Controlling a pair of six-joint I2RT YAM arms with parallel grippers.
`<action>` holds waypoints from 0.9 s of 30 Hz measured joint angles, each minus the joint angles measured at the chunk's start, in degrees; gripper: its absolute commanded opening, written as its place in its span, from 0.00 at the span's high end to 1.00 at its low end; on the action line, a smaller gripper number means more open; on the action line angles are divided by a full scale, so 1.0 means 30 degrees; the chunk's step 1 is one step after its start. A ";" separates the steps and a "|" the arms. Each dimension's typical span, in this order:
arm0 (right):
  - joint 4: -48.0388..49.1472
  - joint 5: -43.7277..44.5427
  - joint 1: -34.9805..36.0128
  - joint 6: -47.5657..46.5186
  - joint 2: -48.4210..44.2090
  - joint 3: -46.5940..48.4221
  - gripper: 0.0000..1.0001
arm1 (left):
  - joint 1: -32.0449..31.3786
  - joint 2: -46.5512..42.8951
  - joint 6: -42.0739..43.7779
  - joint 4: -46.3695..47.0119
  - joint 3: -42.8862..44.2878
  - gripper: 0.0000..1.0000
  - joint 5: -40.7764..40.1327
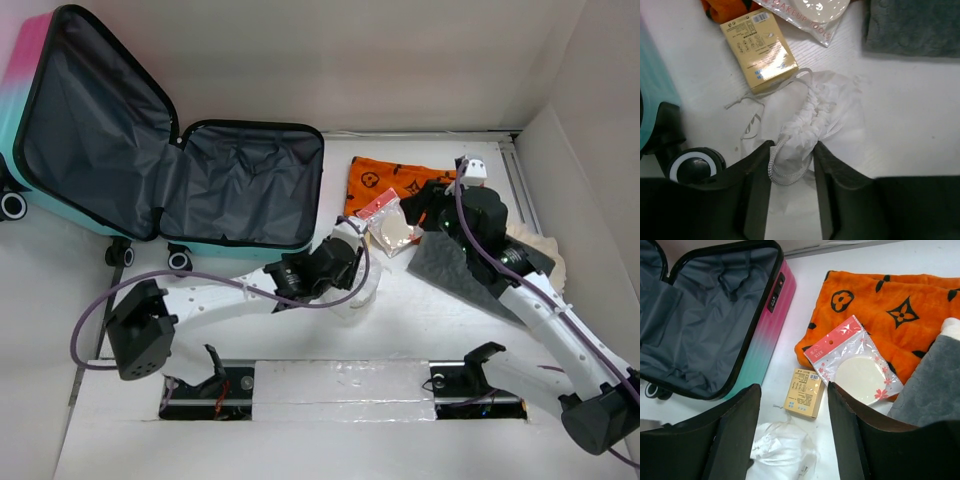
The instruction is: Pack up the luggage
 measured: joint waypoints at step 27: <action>0.0867 -0.1115 0.0058 -0.0102 -0.0022 -0.0474 0.25 | 1.1205 -0.5064 -0.2339 0.4393 0.1574 0.00 -0.6084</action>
